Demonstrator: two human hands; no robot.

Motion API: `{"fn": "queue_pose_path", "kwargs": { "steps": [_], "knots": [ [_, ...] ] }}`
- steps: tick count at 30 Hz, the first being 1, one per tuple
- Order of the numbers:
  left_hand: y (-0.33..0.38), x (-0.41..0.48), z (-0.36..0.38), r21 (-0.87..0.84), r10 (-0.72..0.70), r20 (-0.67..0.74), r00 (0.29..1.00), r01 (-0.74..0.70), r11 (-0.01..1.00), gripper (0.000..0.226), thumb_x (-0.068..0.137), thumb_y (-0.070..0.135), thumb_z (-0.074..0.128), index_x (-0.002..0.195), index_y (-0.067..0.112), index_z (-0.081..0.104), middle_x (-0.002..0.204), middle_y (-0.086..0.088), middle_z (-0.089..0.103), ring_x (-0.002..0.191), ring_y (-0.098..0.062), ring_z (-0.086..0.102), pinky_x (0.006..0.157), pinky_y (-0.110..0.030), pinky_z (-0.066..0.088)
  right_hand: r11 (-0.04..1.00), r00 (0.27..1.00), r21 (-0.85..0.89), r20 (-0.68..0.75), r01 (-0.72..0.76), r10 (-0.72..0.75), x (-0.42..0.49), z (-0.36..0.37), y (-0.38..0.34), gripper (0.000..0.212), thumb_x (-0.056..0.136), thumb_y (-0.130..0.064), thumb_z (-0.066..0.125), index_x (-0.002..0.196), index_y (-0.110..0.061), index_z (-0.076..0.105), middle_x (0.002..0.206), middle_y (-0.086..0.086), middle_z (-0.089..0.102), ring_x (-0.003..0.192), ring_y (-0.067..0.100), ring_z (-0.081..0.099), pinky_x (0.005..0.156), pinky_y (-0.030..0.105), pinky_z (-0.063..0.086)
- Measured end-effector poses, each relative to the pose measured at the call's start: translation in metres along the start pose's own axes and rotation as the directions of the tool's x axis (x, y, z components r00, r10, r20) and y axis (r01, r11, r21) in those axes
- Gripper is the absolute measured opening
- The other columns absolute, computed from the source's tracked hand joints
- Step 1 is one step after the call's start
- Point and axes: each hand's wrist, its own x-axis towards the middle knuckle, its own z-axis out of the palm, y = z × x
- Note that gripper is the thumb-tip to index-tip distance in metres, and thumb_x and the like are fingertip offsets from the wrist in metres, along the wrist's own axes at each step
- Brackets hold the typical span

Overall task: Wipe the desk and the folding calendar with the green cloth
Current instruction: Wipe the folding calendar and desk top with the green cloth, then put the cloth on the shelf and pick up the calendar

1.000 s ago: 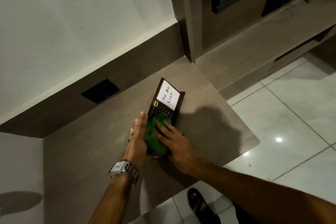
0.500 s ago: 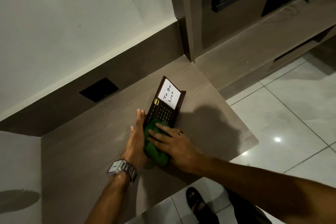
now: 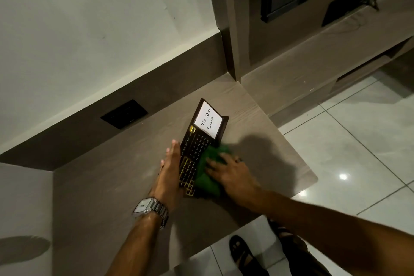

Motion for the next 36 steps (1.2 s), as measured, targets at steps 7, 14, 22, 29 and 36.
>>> {"fn": "queue_pose_path", "kwargs": {
  "steps": [7,14,22,29,36],
  "knots": [
    [0.001,0.001,-0.003,-0.017,-0.133,0.026,0.991,0.133,0.991,0.138,0.061,0.011,0.085,0.145,0.041,-0.02,0.16,-0.001,-0.006,0.146,-0.025,-0.006,0.112,-0.044,-0.001,0.846,0.998,0.532,0.062,-0.038,0.006,-0.02,-0.018,-0.02,0.058,0.082,-0.006,0.062,0.136,-0.028,0.051,0.143,-0.002,0.051,0.129,0.023,0.041,0.102,0.048,0.039],
    [0.025,0.005,-0.03,0.178,0.024,-0.11,0.994,-0.004,0.984,0.135,0.061,0.033,0.087,0.149,0.026,-0.015,0.159,0.002,-0.014,0.147,-0.018,-0.012,0.12,-0.048,0.002,0.059,0.848,0.969,0.18,-0.24,0.498,-0.017,-0.093,0.067,0.056,0.074,0.014,0.045,0.095,-0.029,0.073,0.086,-0.004,0.075,0.088,0.015,0.071,0.066,0.023,0.056],
    [0.108,0.067,0.046,0.343,0.295,-0.072,0.953,-0.254,0.904,0.08,0.089,0.067,0.03,0.15,0.017,0.017,0.16,-0.008,0.013,0.148,-0.023,0.008,0.119,-0.043,0.01,0.12,0.602,0.974,0.021,-0.193,0.798,0.013,-0.096,0.185,0.051,0.081,0.01,0.048,0.096,-0.036,0.065,0.097,-0.006,0.068,0.093,0.012,0.066,0.074,0.03,0.059],
    [0.089,0.094,0.131,0.349,0.244,0.146,0.959,-0.28,0.894,0.08,0.089,0.071,0.018,0.152,0.022,0.011,0.162,-0.003,0.003,0.148,-0.02,-0.007,0.12,-0.042,0.0,0.637,0.642,0.656,-0.292,-0.405,0.709,0.037,-0.044,0.241,0.045,0.091,0.0,0.052,0.134,-0.014,0.052,0.131,0.01,0.058,0.118,0.007,0.053,0.104,0.026,0.042],
    [0.079,0.092,0.152,0.386,0.292,0.06,0.955,-0.292,0.875,0.08,0.09,0.069,0.025,0.152,0.02,0.013,0.162,-0.004,0.007,0.149,-0.023,-0.002,0.12,-0.046,0.005,0.914,0.92,-0.137,0.037,-0.383,0.391,0.037,0.007,0.263,0.084,0.089,-0.009,0.049,0.153,-0.015,-0.005,0.163,0.007,-0.006,0.147,0.031,-0.013,0.119,0.05,0.006]
  ]
}}
